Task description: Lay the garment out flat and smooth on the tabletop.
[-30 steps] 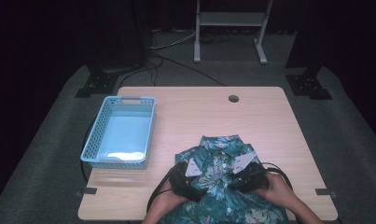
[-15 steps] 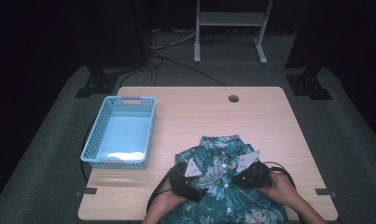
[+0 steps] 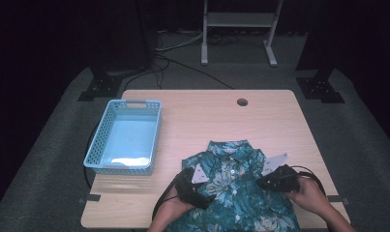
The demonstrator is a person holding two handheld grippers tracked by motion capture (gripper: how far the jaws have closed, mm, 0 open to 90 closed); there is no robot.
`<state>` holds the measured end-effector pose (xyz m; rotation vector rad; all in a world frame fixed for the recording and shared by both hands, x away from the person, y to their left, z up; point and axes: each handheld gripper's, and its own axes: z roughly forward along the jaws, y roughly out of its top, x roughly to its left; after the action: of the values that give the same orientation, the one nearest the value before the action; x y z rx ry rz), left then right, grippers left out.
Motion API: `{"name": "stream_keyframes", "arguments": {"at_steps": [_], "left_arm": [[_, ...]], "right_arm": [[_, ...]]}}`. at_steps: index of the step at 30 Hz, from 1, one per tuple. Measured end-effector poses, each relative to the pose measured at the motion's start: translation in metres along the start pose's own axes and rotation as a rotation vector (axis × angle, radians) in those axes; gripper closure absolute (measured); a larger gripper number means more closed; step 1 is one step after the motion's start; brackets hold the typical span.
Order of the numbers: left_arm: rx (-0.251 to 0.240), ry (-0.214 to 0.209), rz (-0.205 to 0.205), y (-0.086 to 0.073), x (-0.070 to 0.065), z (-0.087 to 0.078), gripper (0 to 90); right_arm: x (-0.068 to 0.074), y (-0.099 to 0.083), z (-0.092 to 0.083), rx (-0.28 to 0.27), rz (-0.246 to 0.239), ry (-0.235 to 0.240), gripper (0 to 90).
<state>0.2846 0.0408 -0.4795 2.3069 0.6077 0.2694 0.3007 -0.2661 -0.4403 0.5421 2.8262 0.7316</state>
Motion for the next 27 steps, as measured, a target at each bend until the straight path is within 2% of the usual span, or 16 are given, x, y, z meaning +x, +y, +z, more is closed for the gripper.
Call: {"name": "stream_keyframes", "arguments": {"at_steps": [8,14,27], "left_arm": [[-0.001,0.002,-0.003,0.0,0.0,0.0,10.6],[-0.001,0.003,-0.004,0.0,0.0,0.0,10.6],[-0.003,0.003,-0.004,0.0,0.0,0.0,10.6]], "right_arm": [[-0.013,-0.016,-0.016,0.024,0.029,-0.054,87.4],[-0.026,-0.033,-0.025,0.035,0.078,-0.09,87.3],[-0.048,-0.063,-0.037,0.062,0.154,-0.153,86.9]]}}
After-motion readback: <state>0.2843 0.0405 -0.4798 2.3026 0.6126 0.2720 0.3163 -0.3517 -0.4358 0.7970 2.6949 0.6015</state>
